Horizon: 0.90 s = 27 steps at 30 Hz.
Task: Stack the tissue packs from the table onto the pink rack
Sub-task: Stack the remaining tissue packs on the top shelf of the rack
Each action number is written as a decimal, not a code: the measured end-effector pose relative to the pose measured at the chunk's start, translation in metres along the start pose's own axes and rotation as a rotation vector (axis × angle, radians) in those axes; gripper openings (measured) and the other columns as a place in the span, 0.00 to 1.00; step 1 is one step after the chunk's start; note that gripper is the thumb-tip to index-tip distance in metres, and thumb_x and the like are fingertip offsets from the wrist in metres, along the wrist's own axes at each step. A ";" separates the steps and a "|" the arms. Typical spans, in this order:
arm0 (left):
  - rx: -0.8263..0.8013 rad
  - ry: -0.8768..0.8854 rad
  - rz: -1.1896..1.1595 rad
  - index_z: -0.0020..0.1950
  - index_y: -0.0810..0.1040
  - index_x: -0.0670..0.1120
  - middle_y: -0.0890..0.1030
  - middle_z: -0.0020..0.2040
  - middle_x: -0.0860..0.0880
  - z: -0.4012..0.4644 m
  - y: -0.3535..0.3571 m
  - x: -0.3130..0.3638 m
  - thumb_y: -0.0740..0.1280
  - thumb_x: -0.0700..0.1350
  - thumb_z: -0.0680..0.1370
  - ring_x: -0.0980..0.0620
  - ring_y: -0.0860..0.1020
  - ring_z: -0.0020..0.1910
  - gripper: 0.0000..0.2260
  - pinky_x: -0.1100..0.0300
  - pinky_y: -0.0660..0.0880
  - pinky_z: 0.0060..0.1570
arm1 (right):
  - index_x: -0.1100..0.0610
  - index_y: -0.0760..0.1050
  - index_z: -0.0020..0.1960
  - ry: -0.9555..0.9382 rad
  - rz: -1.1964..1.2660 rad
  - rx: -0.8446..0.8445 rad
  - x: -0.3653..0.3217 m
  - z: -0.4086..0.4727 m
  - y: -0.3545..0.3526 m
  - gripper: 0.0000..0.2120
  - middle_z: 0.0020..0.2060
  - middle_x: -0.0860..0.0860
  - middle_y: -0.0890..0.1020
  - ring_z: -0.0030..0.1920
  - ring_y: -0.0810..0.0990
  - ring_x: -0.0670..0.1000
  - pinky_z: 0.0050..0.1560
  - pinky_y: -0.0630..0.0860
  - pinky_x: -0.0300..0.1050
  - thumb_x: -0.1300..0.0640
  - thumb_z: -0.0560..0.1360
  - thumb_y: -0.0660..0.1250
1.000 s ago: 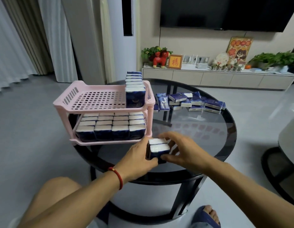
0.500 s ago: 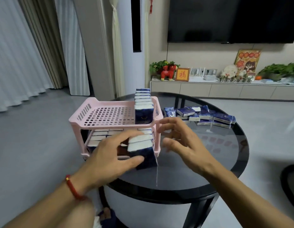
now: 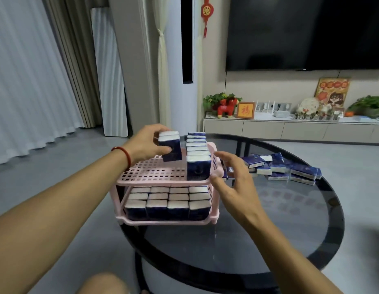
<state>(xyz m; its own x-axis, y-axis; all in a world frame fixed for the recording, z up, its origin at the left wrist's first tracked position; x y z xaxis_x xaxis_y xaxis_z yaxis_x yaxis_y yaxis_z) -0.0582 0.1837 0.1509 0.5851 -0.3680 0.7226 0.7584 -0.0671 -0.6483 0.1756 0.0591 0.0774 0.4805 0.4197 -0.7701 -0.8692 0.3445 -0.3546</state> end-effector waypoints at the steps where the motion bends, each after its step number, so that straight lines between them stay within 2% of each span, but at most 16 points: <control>1: -0.012 -0.023 -0.042 0.64 0.79 0.48 0.83 0.56 0.47 0.006 0.005 -0.001 0.75 0.34 0.74 0.48 0.82 0.58 0.20 0.52 0.82 0.55 | 0.43 0.71 0.70 0.010 0.008 0.002 0.002 0.001 0.001 0.22 0.61 0.36 0.72 0.64 0.71 0.36 0.56 0.69 0.26 0.57 0.79 0.68; 3: -0.018 -0.026 -0.049 0.66 0.78 0.45 0.83 0.57 0.47 0.017 0.015 -0.003 0.74 0.33 0.75 0.48 0.81 0.58 0.21 0.58 0.81 0.49 | 0.43 0.72 0.70 0.021 0.025 0.001 0.007 0.001 0.004 0.22 0.62 0.39 0.73 0.64 0.72 0.40 0.62 0.72 0.38 0.58 0.79 0.68; 4: -0.020 -0.013 -0.019 0.66 0.78 0.45 0.83 0.57 0.47 0.022 0.019 -0.005 0.74 0.33 0.75 0.48 0.81 0.58 0.21 0.59 0.81 0.50 | 0.43 0.71 0.70 0.022 0.024 -0.004 0.008 0.001 0.005 0.22 0.62 0.39 0.73 0.64 0.73 0.42 0.63 0.73 0.43 0.58 0.79 0.68; 6: -0.033 0.010 0.037 0.68 0.77 0.44 0.82 0.59 0.47 0.028 0.024 -0.008 0.74 0.33 0.75 0.49 0.80 0.59 0.23 0.57 0.79 0.58 | 0.43 0.71 0.70 0.020 0.021 -0.019 0.009 0.002 0.008 0.23 0.63 0.39 0.73 0.65 0.73 0.43 0.64 0.75 0.47 0.59 0.78 0.68; 8: -0.067 0.015 0.062 0.72 0.74 0.45 0.80 0.63 0.48 0.031 0.028 -0.010 0.73 0.34 0.76 0.50 0.78 0.61 0.25 0.60 0.75 0.59 | 0.43 0.71 0.70 0.037 0.050 -0.029 0.011 0.003 0.009 0.23 0.63 0.38 0.73 0.65 0.74 0.44 0.62 0.77 0.48 0.57 0.77 0.68; 11: -0.120 0.025 0.114 0.77 0.69 0.46 0.77 0.66 0.50 0.031 0.030 -0.007 0.73 0.35 0.77 0.51 0.76 0.63 0.30 0.60 0.72 0.63 | 0.43 0.72 0.69 0.072 0.113 -0.022 0.013 0.004 0.009 0.25 0.63 0.37 0.73 0.63 0.75 0.43 0.61 0.78 0.45 0.52 0.73 0.67; 16: -0.162 0.042 0.195 0.70 0.74 0.48 0.80 0.61 0.49 0.036 0.028 -0.003 0.75 0.36 0.74 0.49 0.79 0.59 0.26 0.51 0.78 0.62 | 0.41 0.73 0.68 0.099 0.153 -0.038 0.011 0.004 0.011 0.25 0.62 0.34 0.71 0.60 0.77 0.43 0.56 0.78 0.43 0.50 0.71 0.65; 21: -0.165 0.047 0.208 0.68 0.74 0.47 0.79 0.61 0.48 0.036 0.030 -0.002 0.75 0.37 0.74 0.47 0.79 0.59 0.24 0.51 0.79 0.59 | 0.42 0.73 0.67 0.094 0.154 -0.039 0.012 0.003 0.010 0.22 0.61 0.34 0.72 0.58 0.76 0.38 0.53 0.75 0.36 0.56 0.75 0.67; 25: -0.174 0.013 0.193 0.79 0.63 0.48 0.74 0.71 0.48 0.036 0.030 -0.007 0.76 0.39 0.74 0.49 0.76 0.64 0.37 0.57 0.76 0.60 | 0.42 0.73 0.68 0.090 0.165 -0.043 0.009 0.002 0.008 0.22 0.62 0.35 0.72 0.59 0.76 0.37 0.52 0.75 0.33 0.54 0.75 0.67; 27: -0.172 -0.003 0.176 0.82 0.59 0.48 0.72 0.73 0.48 0.036 0.030 -0.009 0.76 0.39 0.74 0.50 0.73 0.64 0.41 0.58 0.73 0.60 | 0.42 0.73 0.68 0.093 0.171 -0.044 0.008 0.002 0.007 0.22 0.62 0.36 0.73 0.58 0.77 0.37 0.52 0.75 0.34 0.52 0.74 0.66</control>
<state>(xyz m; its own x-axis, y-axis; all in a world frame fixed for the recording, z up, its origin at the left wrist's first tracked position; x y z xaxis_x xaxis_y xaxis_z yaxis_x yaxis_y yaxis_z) -0.0305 0.2179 0.1337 0.7049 -0.3854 0.5955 0.5847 -0.1595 -0.7954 0.1740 0.0662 0.0695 0.3140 0.3890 -0.8661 -0.9427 0.2365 -0.2355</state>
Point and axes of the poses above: each hand's wrist, its own z-axis towards the middle knuckle, its own y-axis out of the palm, x = y × z, the point moved 4 cm from there along z, towards the middle knuckle
